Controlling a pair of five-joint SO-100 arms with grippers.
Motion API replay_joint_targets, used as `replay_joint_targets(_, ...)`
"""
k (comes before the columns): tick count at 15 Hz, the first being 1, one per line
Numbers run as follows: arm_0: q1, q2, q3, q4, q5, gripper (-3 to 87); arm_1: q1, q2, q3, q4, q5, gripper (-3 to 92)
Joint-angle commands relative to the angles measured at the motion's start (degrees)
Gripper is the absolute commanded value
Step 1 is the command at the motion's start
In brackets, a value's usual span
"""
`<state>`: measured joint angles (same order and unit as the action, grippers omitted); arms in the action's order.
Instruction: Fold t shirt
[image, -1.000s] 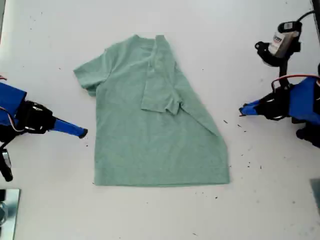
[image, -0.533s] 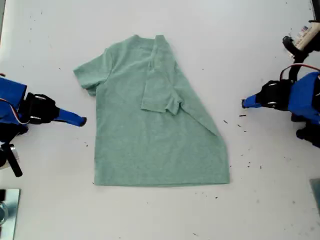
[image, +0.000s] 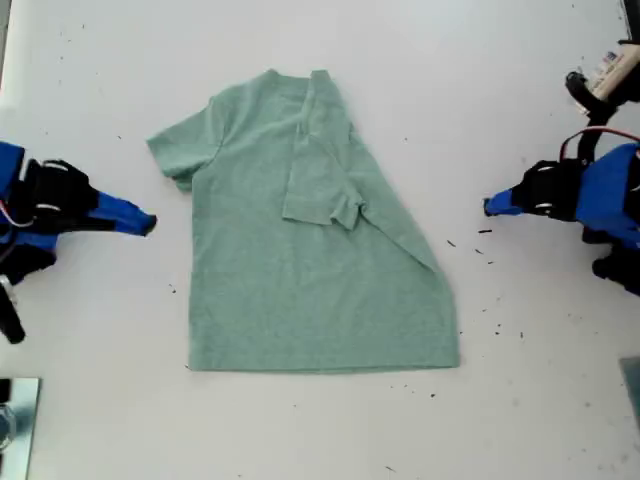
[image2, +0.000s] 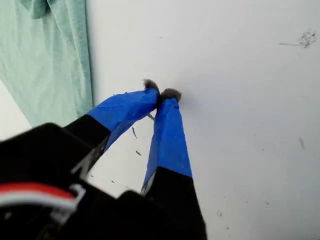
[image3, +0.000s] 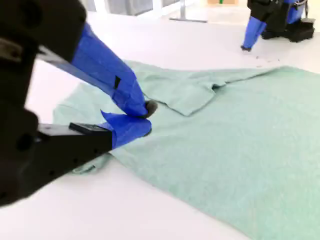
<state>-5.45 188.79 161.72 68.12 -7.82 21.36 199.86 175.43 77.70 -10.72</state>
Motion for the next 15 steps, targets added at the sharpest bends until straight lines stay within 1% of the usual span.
replay_joint_targets(1, -7.2, -21.6, -30.8, 13.5, 7.0, -0.2, 0.4, 0.8, 2.6, -1.1, -0.9, 2.5)
replay_joint_targets(2, -12.1, -30.0, -42.4, 20.7, 13.1, -0.2, 0.6, 0.8, 2.7, -1.2, -1.3, 2.5)
replay_joint_targets(3, -17.8, -37.5, -50.1, 23.4, 21.9, -0.2, 0.6, 0.8, 2.7, -1.2, -1.3, 2.5)
replay_joint_targets(6, -27.9, -48.9, -56.2, 23.2, 31.0, -0.2, 0.3, 0.8, 2.7, -1.2, -1.8, 2.5)
replay_joint_targets(8, -31.3, -50.6, -55.6, 23.2, 33.4, 21.9, -0.3, 0.8, 2.7, -1.2, -2.4, 2.5)
replay_joint_targets(9, -31.6, -51.5, -55.2, 23.2, 33.6, 27.9, -0.4, 0.8, 2.7, -1.2, -2.4, 2.5)
replay_joint_targets(10, -31.6, -52.6, -54.8, 23.2, 33.6, 30.4, -0.4, 0.8, 2.7, -1.2, -2.4, 2.5)
replay_joint_targets(12, -33.1, -54.2, -53.7, 22.8, 33.8, 28.6, -0.5, 0.8, 2.7, -1.2, -2.8, 2.5)
replay_joint_targets(13, -34.2, -55.6, -53.3, 22.2, 33.9, 29.0, -0.5, 0.8, 2.7, -1.2, -2.9, 2.5)
replay_joint_targets(14, -35.1, -57.9, -52.3, 21.2, 33.9, 29.6, -0.6, 0.8, 2.7, -1.2, -3.2, 2.5)
replay_joint_targets(15, -36.0, -60.4, -50.0, 18.7, 33.8, 30.1, -0.8, 0.8, 2.7, -1.2, -3.3, 2.5)
